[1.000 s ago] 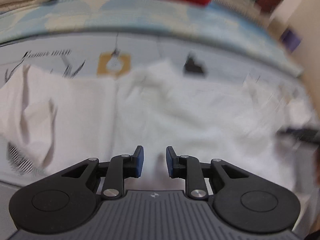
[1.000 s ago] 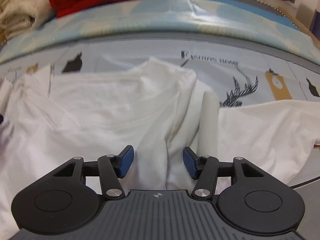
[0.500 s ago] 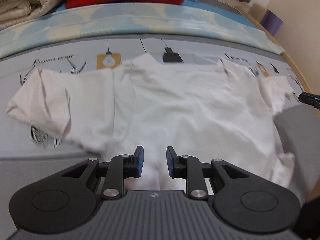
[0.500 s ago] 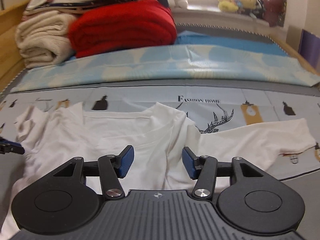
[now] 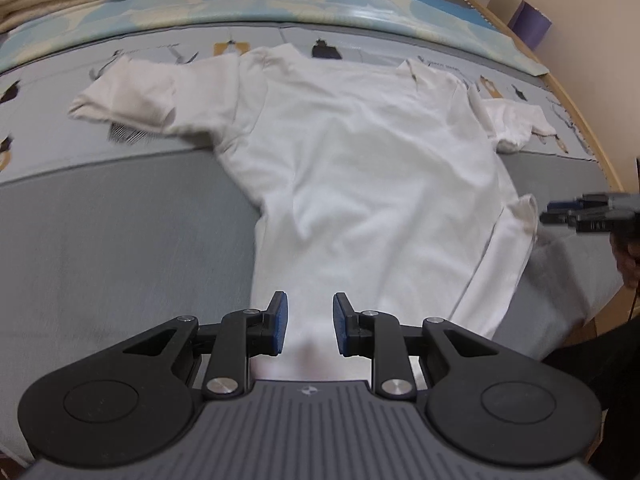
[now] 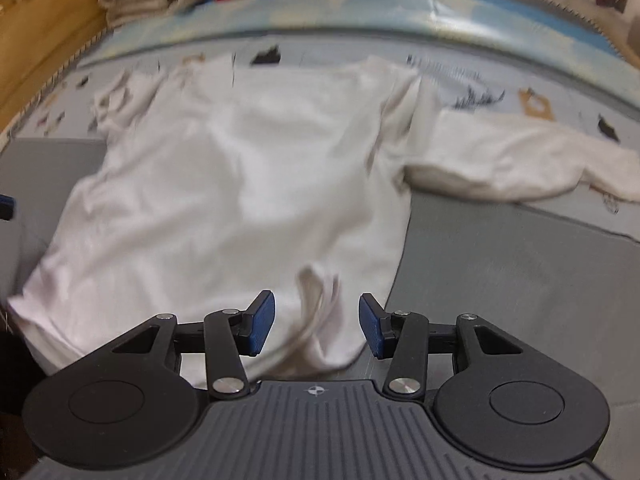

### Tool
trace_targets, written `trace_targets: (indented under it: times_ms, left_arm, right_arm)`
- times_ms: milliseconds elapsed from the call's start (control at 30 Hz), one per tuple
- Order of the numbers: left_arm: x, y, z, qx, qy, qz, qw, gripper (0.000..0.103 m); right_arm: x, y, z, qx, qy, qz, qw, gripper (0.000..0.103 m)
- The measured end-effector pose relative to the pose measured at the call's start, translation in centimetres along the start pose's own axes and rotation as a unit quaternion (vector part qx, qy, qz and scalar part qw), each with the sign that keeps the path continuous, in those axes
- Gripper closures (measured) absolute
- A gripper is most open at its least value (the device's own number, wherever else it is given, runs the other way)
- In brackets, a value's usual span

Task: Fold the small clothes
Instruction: 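Grasp the hem corner of the white T-shirt with the right gripper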

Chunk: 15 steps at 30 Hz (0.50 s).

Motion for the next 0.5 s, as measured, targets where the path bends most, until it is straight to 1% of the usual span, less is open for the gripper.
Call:
trace_targets:
  times_ms: [167, 233, 333, 400, 433, 500]
  left_arm:
    - [-0.9, -2.3, 0.7, -0.002, 0.025, 0.023, 0.9994, 0.076]
    - [-1.1, -2.7, 0.5, -0.007, 0.034, 0.027, 0.999, 0.076]
    - [-1.2, -3.0, 0.3, -0.012, 0.041, 0.022, 0.9989, 0.076]
    - [-1.3, -2.9, 0.3, -0.013, 0.044, 0.021, 0.9987, 0.076]
    - [-1.3, -2.7, 0.3, -0.011, 0.044, 0.02, 0.9988, 0.076]
    - [-1.3, -2.5, 0.3, -0.008, 0.043, 0.021, 0.9988, 0.076]
  right_arm:
    - [-0.2, 0.4, -0.7, 0.003, -0.003, -0.012, 1.0, 0.049]
    - [0.0, 0.7, -1.2, -0.002, -0.002, -0.015, 1.0, 0.049]
    - [-0.4, 1.1, -2.1, -0.007, -0.013, -0.001, 1.0, 0.049]
    - [-0.6, 1.2, -2.5, -0.008, -0.02, 0.01, 1.0, 0.053]
    - [-0.6, 1.2, -2.6, -0.008, -0.025, 0.016, 1.0, 0.057]
    - [-0.5, 1.2, -2.5, -0.007, -0.028, 0.023, 0.999, 0.086]
Point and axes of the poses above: each gripper's, at about its wrist camera, not at the fingertips, and z roughly against the way its jaws point, x to its right, y to its top, the point moved 5 cm from there along -z, roughly the way its jaws point, and after that the axes turned 11 degrees about -y, right-handed, at the moved point
